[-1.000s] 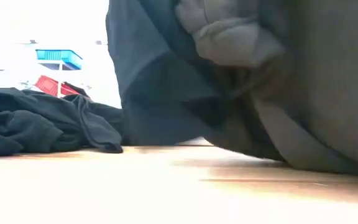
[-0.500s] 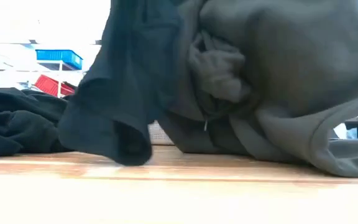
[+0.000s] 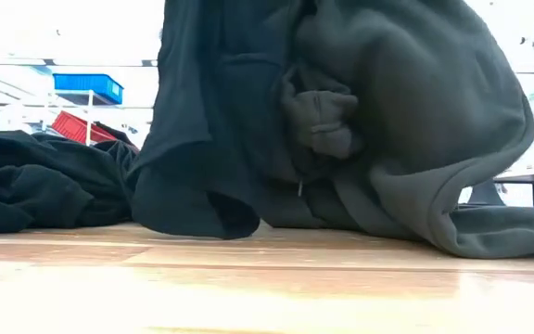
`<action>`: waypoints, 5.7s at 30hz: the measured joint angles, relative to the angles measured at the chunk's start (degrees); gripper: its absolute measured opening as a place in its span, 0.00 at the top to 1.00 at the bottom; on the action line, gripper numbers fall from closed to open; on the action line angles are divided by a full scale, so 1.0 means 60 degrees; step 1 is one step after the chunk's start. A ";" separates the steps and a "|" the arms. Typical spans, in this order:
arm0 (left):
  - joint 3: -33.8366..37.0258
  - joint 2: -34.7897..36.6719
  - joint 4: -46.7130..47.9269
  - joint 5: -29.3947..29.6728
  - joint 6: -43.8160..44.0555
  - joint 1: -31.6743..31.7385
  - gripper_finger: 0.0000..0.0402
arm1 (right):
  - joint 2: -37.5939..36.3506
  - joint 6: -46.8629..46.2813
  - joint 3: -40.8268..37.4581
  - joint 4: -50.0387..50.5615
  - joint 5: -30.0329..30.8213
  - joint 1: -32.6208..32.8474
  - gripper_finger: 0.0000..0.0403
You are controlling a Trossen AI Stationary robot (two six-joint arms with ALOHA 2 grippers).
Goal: Sort clothes
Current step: Put the gray hoodie into the white bin
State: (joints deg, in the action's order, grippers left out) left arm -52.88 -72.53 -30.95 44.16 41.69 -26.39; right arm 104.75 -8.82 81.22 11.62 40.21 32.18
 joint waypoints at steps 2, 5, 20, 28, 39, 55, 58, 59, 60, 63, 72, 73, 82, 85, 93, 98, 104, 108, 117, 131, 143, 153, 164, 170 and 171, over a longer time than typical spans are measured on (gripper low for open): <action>0.0004 0.0000 0.0002 0.0000 -0.0004 0.0000 0.87 | -0.0004 -0.0291 0.0007 -0.0069 -0.0001 -0.0377 0.62; 0.0000 0.0000 0.0002 0.0004 -0.0007 0.0011 0.87 | -0.0011 -0.0472 0.0012 0.0088 -0.0042 -0.0820 0.50; 0.0000 0.0004 -0.0125 -0.0114 -0.0004 0.0018 0.87 | 0.0458 -0.0231 0.0023 -0.2374 -0.0789 -0.1931 0.34; 0.0000 0.0004 -0.0186 -0.0173 0.0443 0.0000 0.87 | 0.1131 0.0528 0.0027 -0.2983 -0.0611 -0.1848 0.81; 0.0000 0.0068 -0.0257 -0.0242 0.0486 0.0066 0.86 | 0.1016 0.0429 0.0027 -0.1628 -0.1770 -0.1034 1.00; 0.0000 0.0305 -0.0336 -0.0128 0.0170 0.0109 0.86 | 0.0699 -0.3606 0.0023 0.4541 -0.2487 0.2092 1.00; 0.0000 0.0303 -0.0789 -0.0091 -0.0234 0.0113 0.86 | 0.0630 -0.4994 0.0023 0.5554 -0.2406 0.2546 1.00; 0.0000 0.0311 -0.0884 -0.0089 -0.0255 0.0113 0.86 | 0.0623 -0.5355 0.0021 0.5641 -0.2124 0.2677 1.00; 0.0000 0.0317 -0.0906 -0.0085 -0.0255 0.0113 0.86 | 0.0616 -0.5509 0.0020 0.5617 -0.1764 0.2767 1.00; 0.0000 0.0313 -0.0832 -0.0057 -0.0255 0.0152 0.86 | 0.0601 -0.5070 0.0020 0.5012 -0.0545 0.2789 1.00; 0.0000 0.0313 -0.0828 -0.0001 0.0052 0.0153 0.86 | 0.0595 0.0439 0.0020 0.1215 0.0300 0.1644 0.80; 0.0000 0.0313 -0.0829 0.0000 0.0068 0.0153 0.86 | 0.0594 0.0412 0.0023 0.0840 0.0308 0.1386 0.76; 0.0000 0.0313 -0.0798 -0.0022 -0.0004 0.0146 0.86 | 0.0594 -0.1776 0.0023 0.0312 0.0361 -0.0476 0.50; 0.0000 0.0313 -0.0761 -0.0033 -0.0004 0.0146 0.86 | 0.0594 -0.2076 0.0023 0.0313 0.0367 -0.0651 0.48; 0.0000 0.0311 -0.0759 -0.0039 -0.0004 0.0157 0.86 | 0.0915 -0.1633 0.0023 -0.1223 0.0250 -0.1203 0.51; 0.0000 0.0306 -0.0719 -0.0040 -0.0007 0.0157 0.86 | 0.1214 -0.1426 0.0027 -0.1978 -0.1332 -0.1566 0.79; 0.0000 0.0302 -0.0721 -0.0091 -0.0007 0.0157 0.86 | 0.1229 -0.1494 0.0027 -0.1058 -0.2803 -0.1294 0.99; 0.0000 0.0302 -0.0733 -0.0102 -0.0007 0.0153 0.86 | 0.1145 -0.2274 0.0027 0.0566 -0.4309 -0.0559 1.00; 0.0011 0.0295 -0.0687 -0.0054 -0.0065 0.0146 0.86 | 0.1118 -0.6021 0.0034 0.5527 -0.4606 0.1435 1.00; -0.0003 0.0302 -0.1201 -0.0137 -0.1229 0.0226 0.86 | 0.1126 -1.1473 0.0009 0.9198 -0.5067 0.3680 1.00; -0.1668 0.0302 -0.3680 -0.1946 -0.3811 0.0657 0.88 | 0.1108 -1.2394 0.0020 0.9816 -0.2501 0.2107 1.00; -0.4302 0.0174 -0.0874 -0.2587 -0.4577 0.1756 0.88 | -0.0210 -0.9676 0.0020 0.9076 0.0644 0.0031 1.00; -0.7341 -0.0777 -0.0160 -0.6017 -0.3017 0.5478 0.88 | -0.0401 -0.8065 0.0023 0.8579 -0.0299 -0.1045 1.00; -0.9733 -0.2064 0.0334 -0.7636 -0.2904 0.6914 0.88 | 0.0552 -0.6558 -0.0389 0.6306 -0.2082 -0.1392 1.00; -1.0099 -0.2325 0.0597 -0.7735 -0.2691 0.7113 0.88 | 0.0729 -0.6271 -0.0518 0.5749 -0.2413 -0.1453 1.00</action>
State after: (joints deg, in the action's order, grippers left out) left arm -113.48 -86.48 -27.37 -2.25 25.54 16.29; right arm 109.12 -46.45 78.12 46.11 25.73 23.47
